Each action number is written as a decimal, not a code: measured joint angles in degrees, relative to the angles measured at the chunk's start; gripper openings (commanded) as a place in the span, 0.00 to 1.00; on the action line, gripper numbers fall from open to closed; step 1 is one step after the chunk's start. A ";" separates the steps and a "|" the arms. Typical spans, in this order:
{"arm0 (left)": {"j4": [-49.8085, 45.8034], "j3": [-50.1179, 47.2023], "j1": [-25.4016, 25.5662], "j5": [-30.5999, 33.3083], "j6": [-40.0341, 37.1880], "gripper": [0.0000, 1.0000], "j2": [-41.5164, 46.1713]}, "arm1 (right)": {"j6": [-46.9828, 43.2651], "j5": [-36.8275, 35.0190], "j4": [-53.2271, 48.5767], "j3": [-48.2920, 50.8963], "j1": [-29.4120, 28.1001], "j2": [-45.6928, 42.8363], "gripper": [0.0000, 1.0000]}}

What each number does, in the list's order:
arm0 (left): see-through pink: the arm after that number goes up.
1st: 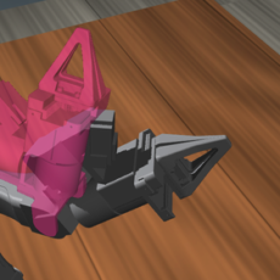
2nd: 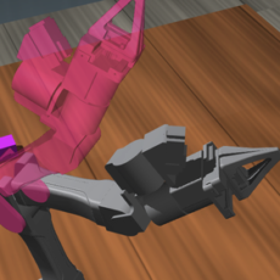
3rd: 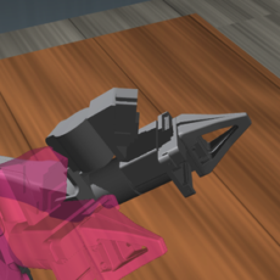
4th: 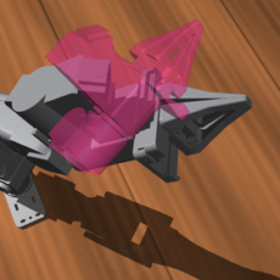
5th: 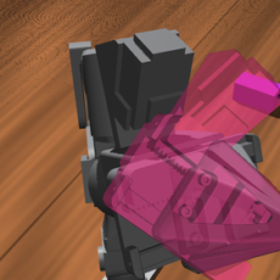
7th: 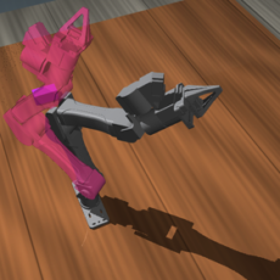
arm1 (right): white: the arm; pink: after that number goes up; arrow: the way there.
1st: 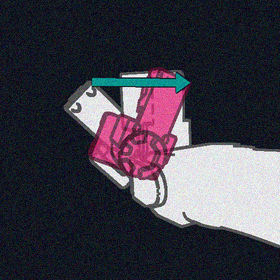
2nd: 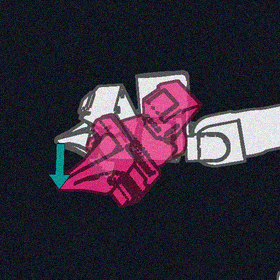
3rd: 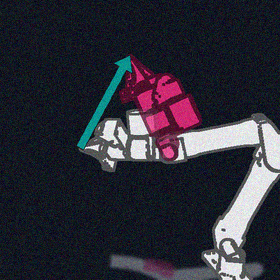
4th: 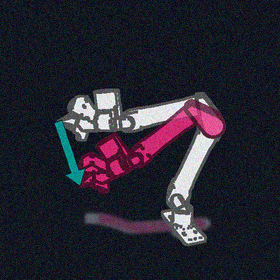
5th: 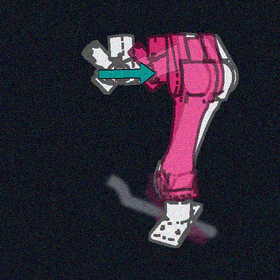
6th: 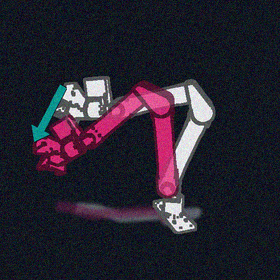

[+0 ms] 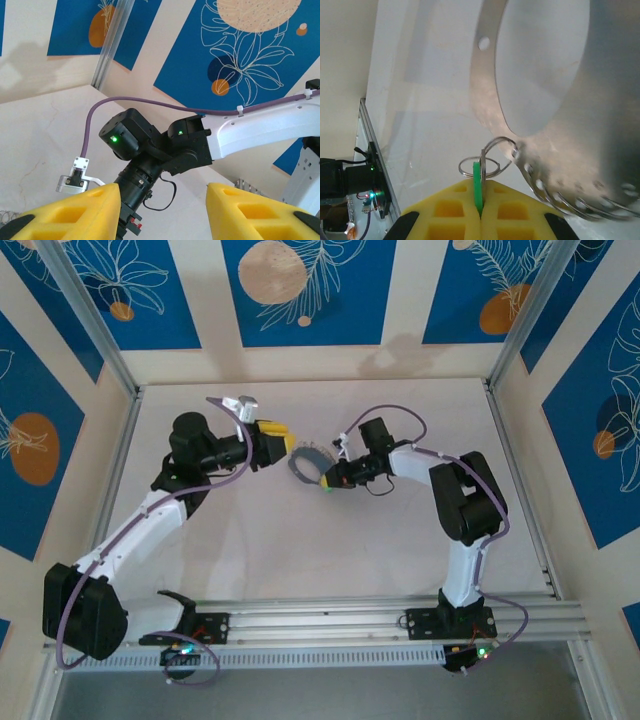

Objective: Put the keys on the keyring

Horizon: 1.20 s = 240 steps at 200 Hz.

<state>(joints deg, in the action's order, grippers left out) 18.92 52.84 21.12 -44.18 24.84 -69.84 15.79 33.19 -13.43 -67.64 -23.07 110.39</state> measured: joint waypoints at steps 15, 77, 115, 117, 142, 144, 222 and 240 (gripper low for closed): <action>-0.22 -0.31 -0.02 0.20 0.00 0.48 0.00 | 0.74 -0.42 0.44 0.94 -0.68 -0.02 0.00; -0.33 -0.83 -0.02 0.39 -0.02 0.48 0.00 | 3.67 -1.79 2.82 3.69 -3.02 0.02 0.00; -0.33 -0.83 -0.02 0.39 -0.42 0.48 -0.02 | 5.35 -1.66 4.07 5.01 -6.91 0.09 0.27; -0.31 -0.83 -0.02 0.39 -0.42 0.48 -0.02 | 5.29 -1.57 4.26 5.11 -7.15 0.09 0.28; -0.07 -0.85 -0.02 0.37 -0.33 0.48 -0.07 | 6.62 0.02 5.42 6.32 -9.84 -0.22 0.40; 0.00 -0.85 -0.02 0.37 -0.28 0.48 -0.07 | 6.58 0.20 5.44 6.45 -10.01 -0.28 0.41; 4.28 -3.91 -0.02 0.87 4.00 0.58 0.02 | 7.54 1.73 4.83 11.13 -9.22 -17.20 0.52; 3.72 -4.57 0.00 1.92 3.61 0.74 0.39 | 7.19 1.18 3.26 12.00 -6.82 -22.49 0.64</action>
<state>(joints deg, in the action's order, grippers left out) 22.63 48.27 21.12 -42.26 28.45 -69.45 22.98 34.37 -10.17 -55.64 -29.89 87.90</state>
